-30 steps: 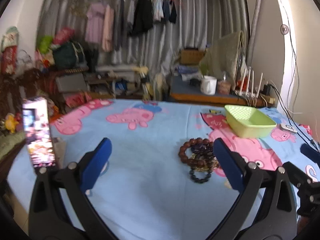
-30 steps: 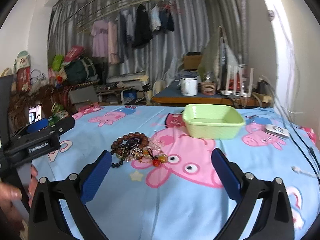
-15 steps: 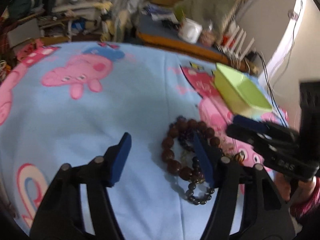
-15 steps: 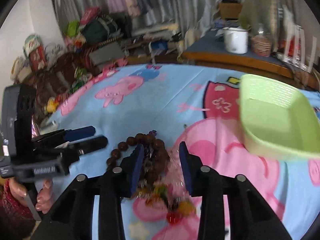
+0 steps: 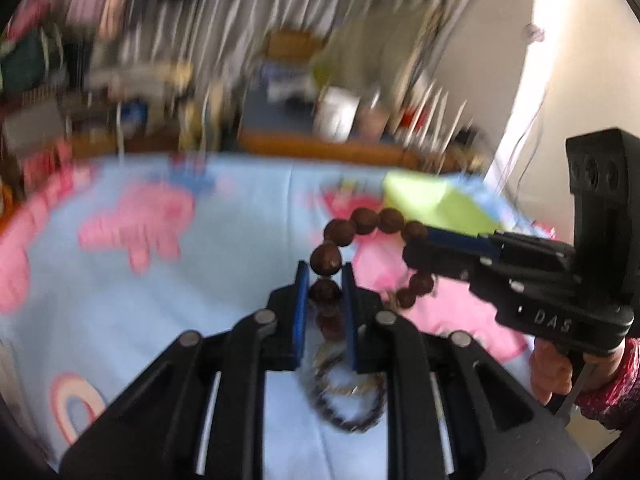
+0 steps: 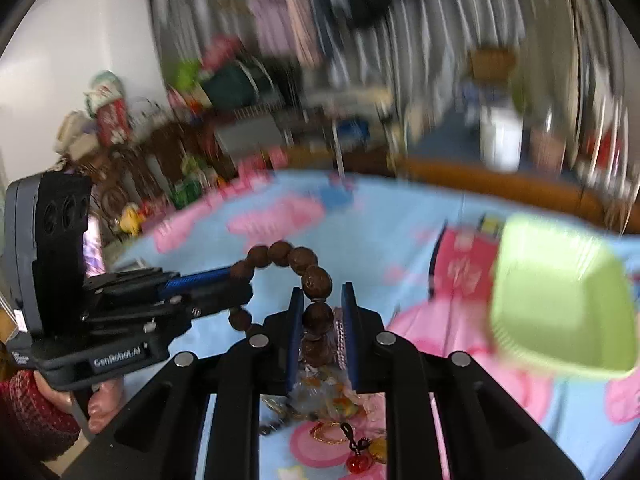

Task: Organize jewelry
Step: 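Grasp the brown wooden bead bracelet from the pile with the left gripper, then carry the brown bracelet into the green basket and release it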

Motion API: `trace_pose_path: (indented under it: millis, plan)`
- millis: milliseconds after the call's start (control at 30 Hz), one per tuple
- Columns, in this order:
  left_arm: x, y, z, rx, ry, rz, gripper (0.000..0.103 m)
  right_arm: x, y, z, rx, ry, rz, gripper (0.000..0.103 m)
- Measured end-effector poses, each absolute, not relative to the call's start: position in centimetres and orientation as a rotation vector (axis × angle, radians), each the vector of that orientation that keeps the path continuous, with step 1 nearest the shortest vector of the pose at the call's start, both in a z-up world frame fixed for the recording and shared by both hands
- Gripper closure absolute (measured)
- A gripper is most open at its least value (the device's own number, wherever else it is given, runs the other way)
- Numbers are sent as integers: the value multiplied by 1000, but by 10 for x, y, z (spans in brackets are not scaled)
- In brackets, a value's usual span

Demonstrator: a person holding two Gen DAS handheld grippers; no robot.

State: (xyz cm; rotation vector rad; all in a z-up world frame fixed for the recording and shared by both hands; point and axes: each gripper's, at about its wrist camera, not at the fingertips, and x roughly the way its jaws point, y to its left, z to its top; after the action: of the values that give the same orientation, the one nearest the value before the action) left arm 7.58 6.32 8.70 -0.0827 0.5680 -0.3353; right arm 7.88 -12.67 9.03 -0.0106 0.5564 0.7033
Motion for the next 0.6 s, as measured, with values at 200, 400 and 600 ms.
trace_pose_path:
  millis: [200,400,600]
  plan:
    - [51,52,142,-79,390,-378,88,56,-153,146,42,391,718,103]
    - [36,40,171,-139,331,-430,88,47,-183,171,89,342,712,103]
    - [90,-20,157,-110,467,-511,88,93,-231,154,156,399,581,103]
